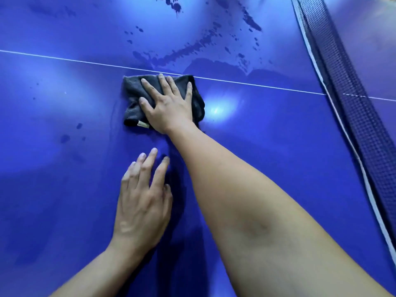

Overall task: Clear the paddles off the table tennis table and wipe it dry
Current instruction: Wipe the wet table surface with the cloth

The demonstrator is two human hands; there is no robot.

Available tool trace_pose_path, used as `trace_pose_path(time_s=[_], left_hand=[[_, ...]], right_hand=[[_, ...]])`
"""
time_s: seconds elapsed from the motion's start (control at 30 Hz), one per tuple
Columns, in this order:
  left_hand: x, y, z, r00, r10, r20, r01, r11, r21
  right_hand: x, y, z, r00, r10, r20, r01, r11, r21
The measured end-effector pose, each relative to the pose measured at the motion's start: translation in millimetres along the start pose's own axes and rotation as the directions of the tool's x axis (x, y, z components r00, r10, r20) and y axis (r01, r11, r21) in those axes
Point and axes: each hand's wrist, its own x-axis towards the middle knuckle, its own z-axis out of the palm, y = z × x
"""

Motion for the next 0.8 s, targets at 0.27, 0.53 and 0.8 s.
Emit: trace_pose_path(time_s=[0.27,0.53,0.8], left_hand=[[3,81,37,0.996,-0.046,0.077,0.040,0.996,0.076],[5,90,36,0.988,-0.110,0.112,0.098,0.989,0.113],[3,92,37,0.987,-0.127,0.095,0.116,0.987,0.113]], right_hand=[[-2,81,-14,1.000,0.000,-0.012,0.001,0.997,0.073],[-50,320,-53,0.931,0.349,-0.110,-0.346,0.937,0.050],[-85,401,-64,0.870,0.468,-0.152,-0.463,0.884,0.070]])
